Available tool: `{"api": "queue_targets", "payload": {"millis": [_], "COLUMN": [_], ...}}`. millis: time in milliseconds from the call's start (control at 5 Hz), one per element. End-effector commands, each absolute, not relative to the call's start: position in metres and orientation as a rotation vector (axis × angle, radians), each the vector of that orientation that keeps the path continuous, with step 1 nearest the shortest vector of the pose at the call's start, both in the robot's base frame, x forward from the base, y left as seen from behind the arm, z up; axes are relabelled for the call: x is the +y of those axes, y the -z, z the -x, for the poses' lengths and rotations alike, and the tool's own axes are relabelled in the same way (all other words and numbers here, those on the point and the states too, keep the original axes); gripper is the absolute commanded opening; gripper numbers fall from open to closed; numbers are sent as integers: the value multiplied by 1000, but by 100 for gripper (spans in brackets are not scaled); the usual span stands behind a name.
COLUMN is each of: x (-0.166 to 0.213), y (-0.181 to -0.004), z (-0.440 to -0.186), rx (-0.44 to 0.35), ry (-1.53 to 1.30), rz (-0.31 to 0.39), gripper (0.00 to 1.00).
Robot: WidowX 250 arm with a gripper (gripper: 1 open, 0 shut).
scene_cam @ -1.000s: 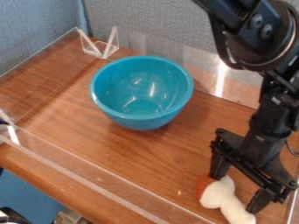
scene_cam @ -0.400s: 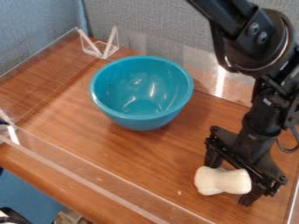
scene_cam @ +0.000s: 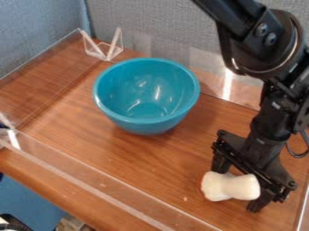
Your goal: Put the mushroom in the blue bowl
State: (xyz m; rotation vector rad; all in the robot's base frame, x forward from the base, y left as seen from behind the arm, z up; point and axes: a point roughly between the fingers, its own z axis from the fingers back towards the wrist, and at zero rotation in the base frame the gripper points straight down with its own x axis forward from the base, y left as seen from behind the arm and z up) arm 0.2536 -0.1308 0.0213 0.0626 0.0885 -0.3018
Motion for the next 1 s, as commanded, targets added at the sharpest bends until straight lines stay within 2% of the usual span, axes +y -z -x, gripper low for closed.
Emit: {"api": "queue_targets", "payload": {"millis": [0, 800], "x": [-134, -139], "y": [-11, -4], "z": [-246, -239], "rx": [107, 124], "ry": [291, 287], "rz": [-65, -69], "gripper": [100, 100]}}
